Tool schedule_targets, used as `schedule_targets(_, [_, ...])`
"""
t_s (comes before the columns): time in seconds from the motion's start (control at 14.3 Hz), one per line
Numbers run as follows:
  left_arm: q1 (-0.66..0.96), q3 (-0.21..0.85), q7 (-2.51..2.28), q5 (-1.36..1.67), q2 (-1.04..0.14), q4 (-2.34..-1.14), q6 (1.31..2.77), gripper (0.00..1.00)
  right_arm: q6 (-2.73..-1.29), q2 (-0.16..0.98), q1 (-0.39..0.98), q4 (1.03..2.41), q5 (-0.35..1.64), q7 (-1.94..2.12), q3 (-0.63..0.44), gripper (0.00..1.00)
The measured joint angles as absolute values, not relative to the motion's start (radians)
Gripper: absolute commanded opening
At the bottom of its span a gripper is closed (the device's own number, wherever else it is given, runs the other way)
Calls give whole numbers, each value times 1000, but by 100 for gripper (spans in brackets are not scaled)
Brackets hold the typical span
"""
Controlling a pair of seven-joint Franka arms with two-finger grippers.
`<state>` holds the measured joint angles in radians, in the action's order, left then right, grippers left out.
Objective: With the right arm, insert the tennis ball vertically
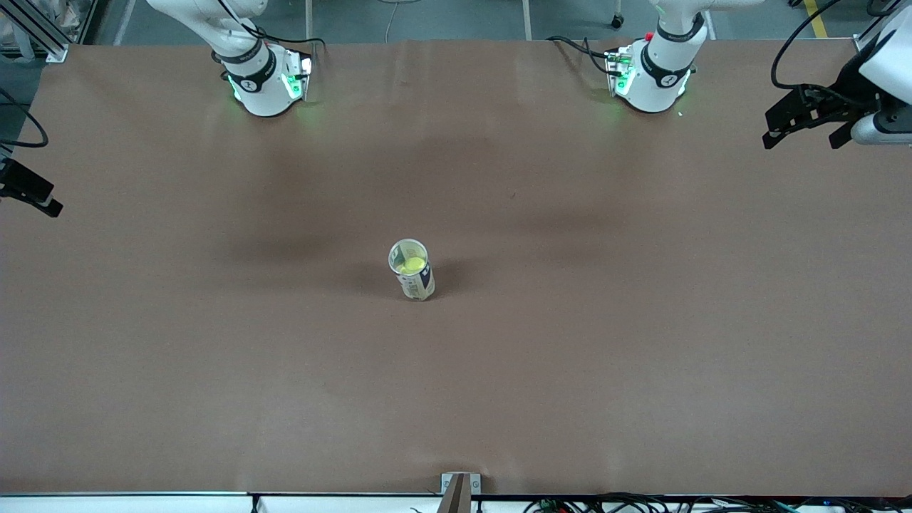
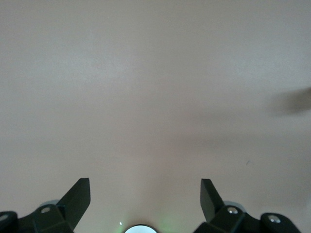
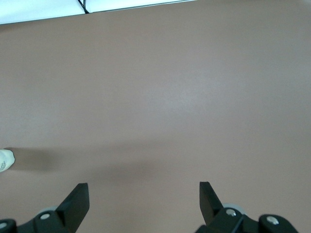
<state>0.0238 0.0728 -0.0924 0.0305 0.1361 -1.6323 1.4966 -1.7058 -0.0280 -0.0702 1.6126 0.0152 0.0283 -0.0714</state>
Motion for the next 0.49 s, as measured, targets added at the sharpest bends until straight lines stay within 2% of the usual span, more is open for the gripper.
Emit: schedule_targets(0.49, [26, 77, -92, 31, 114, -1634, 1509, 100, -1705, -28, -60, 1613, 15, 28, -67, 100])
